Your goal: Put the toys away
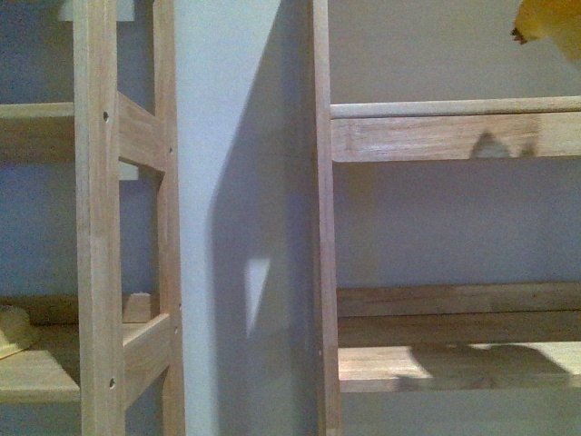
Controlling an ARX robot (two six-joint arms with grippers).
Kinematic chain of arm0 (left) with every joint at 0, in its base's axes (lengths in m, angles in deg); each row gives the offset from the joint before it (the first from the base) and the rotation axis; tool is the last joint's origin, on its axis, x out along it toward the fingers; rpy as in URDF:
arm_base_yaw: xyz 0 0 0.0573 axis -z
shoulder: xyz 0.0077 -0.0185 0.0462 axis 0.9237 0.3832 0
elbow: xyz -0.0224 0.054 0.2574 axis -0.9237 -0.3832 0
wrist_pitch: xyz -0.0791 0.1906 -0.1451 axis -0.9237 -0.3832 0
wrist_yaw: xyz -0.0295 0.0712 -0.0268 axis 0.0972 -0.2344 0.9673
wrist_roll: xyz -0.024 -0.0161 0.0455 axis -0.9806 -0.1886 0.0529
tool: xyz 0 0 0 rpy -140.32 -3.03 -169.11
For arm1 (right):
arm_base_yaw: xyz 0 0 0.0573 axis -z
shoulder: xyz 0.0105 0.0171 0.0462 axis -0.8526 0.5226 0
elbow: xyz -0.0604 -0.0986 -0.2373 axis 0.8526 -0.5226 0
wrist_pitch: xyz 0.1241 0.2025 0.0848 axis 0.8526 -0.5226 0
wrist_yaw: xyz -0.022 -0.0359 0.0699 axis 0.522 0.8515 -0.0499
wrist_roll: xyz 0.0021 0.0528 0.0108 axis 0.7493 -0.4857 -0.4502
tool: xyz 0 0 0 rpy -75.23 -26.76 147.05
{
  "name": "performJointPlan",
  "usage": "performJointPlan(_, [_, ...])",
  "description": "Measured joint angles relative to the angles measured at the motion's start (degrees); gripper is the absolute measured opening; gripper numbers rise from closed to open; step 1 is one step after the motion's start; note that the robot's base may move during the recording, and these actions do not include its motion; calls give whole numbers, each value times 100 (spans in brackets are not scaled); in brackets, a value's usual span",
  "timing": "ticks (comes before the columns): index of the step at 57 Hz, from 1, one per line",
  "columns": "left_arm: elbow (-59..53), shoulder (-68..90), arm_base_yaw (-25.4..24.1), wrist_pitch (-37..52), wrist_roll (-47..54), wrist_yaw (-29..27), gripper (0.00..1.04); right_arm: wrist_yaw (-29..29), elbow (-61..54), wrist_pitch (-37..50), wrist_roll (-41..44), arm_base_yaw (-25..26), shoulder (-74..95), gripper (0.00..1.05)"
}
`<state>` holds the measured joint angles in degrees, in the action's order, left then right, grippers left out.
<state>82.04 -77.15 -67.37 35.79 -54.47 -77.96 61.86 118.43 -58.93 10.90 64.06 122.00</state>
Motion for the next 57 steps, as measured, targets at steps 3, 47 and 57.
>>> performJointPlan(3, [0, 0, 0, 0, 0, 0, 98, -13, 227, -11, 13, -44, 195, 7])
performJointPlan(47, [0, 0, 0, 0, 0, 0, 98, -256, 4221, -866, -278, -236, 3298, 7])
performJointPlan(57, [0, 0, 0, 0, 0, 0, 98, -361, 5058, -1143, -481, -243, 3952, 7])
